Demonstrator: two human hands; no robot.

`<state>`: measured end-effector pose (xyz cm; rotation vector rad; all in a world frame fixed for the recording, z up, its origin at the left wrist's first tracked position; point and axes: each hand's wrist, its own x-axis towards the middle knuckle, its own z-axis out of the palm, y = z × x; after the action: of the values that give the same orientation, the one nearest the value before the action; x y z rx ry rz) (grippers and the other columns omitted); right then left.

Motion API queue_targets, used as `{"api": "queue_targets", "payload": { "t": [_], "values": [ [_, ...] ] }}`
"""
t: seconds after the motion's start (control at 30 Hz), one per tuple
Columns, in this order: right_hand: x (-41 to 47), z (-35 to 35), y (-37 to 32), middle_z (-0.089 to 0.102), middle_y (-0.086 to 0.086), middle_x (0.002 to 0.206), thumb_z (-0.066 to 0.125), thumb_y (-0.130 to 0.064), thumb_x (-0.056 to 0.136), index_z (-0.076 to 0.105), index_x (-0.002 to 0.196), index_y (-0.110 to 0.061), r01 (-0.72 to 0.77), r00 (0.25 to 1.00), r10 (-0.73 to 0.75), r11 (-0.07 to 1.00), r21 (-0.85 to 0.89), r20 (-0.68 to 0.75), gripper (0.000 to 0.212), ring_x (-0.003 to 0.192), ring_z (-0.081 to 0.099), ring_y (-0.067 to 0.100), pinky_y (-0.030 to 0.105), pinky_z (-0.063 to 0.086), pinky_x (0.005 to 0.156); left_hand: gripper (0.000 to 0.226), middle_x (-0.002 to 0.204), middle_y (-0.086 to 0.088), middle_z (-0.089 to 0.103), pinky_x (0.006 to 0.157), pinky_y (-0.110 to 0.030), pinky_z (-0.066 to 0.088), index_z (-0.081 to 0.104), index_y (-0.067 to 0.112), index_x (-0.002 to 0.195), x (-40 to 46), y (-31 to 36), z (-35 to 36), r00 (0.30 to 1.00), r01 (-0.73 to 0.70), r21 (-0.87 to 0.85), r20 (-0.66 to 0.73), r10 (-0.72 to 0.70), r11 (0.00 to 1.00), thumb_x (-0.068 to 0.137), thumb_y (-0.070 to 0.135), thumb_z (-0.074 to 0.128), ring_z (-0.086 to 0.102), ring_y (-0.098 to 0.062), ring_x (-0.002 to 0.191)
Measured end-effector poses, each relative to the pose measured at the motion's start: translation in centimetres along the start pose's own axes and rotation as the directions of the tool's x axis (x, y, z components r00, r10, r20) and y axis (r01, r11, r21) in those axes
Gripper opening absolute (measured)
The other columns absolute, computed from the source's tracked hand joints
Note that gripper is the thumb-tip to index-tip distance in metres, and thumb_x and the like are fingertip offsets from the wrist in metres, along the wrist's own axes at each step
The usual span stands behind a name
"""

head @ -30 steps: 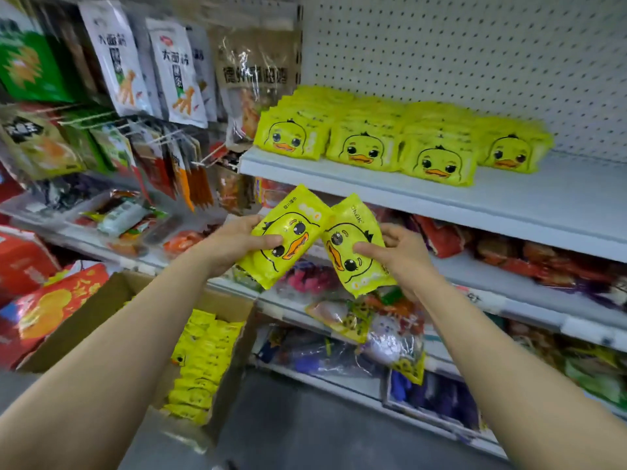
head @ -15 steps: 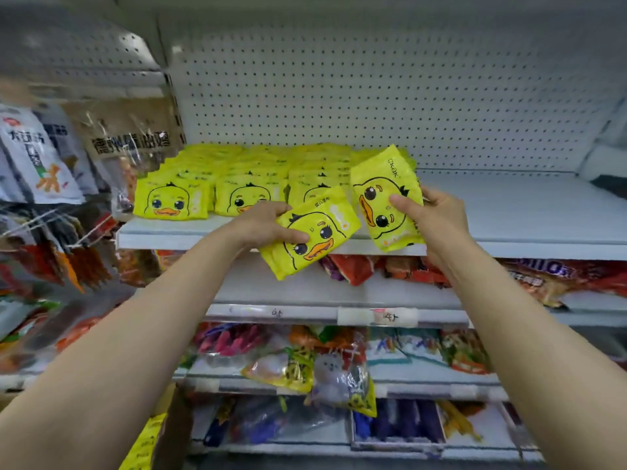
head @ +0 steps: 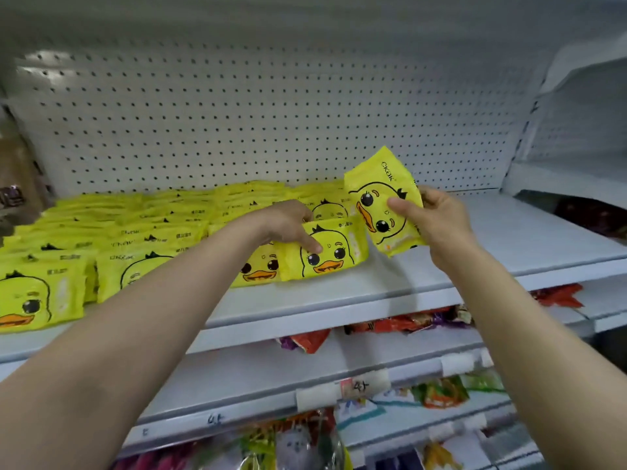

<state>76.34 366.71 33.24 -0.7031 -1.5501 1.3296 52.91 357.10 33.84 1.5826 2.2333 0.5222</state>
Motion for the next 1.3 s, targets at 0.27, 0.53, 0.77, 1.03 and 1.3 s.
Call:
{"api": "queue_targets", "payload": {
  "t": [0.27,0.53,0.77,1.03,1.3],
  "values": [
    [3.5,-2.2,0.4,0.076,-0.001,0.078,0.08,-0.011,0.078,0.071,0.094,-0.014,0.006,0.999,-0.006,1.0,0.013,-0.038,0.019,0.064,0.072,0.016,0.033,0.056,0.047,0.066,0.136,-0.004,0.055,0.095,-0.03,0.042,0.056,0.014,0.131,5.6,2.4,0.9,0.996,-0.086,0.18,-0.024,0.091,0.98,0.075,0.037,0.081,0.05,-0.024,0.124],
    [6.6,-3.7,0.2,0.076,0.0,0.08,0.081,-0.012,0.076,0.073,0.09,-0.016,0.03,1.0,-0.029,0.999,-0.019,0.011,0.016,0.068,0.072,0.017,0.031,0.057,0.051,0.075,0.142,-0.005,0.048,0.097,-0.03,0.04,0.047,0.015,0.14,8.2,1.4,0.7,0.992,-0.018,0.243,-0.114,0.047,0.97,0.076,0.036,0.08,0.045,-0.024,0.129],
    [8.0,-5.1,0.7,0.075,0.0,0.078,0.081,-0.013,0.076,0.073,0.087,-0.018,0.024,0.997,-0.019,0.997,-0.075,0.071,0.014,0.066,0.071,0.017,0.032,0.056,0.049,0.071,0.139,-0.005,0.052,0.099,-0.033,0.043,0.05,0.018,0.135,9.5,0.8,1.3,0.981,-0.008,0.213,-0.186,0.048,0.977,0.073,0.027,0.083,0.048,-0.024,0.126],
    [9.1,-6.3,0.9,0.076,0.002,0.082,0.083,-0.014,0.075,0.074,0.092,-0.015,0.049,0.991,-0.032,0.991,-0.124,0.133,0.019,0.07,0.072,0.018,0.031,0.059,0.055,0.065,0.121,-0.003,0.048,0.093,-0.038,0.044,0.05,0.028,0.134,9.6,0.6,1.8,0.968,-0.016,0.282,-0.236,0.085,0.959,0.076,0.028,0.08,0.045,-0.023,0.119],
    [10.6,-5.2,0.8,0.075,-0.003,0.076,0.085,-0.017,0.072,0.076,0.089,-0.02,0.119,0.946,-0.002,0.932,-0.342,0.323,0.019,0.064,0.07,0.01,0.023,0.051,0.05,0.056,0.137,-0.007,0.046,0.102,-0.039,0.038,0.046,0.027,0.14,6.2,0.3,2.2,0.94,0.092,0.262,-0.341,0.003,0.961,0.089,0.042,0.063,0.035,-0.027,0.133]
  ]
}}
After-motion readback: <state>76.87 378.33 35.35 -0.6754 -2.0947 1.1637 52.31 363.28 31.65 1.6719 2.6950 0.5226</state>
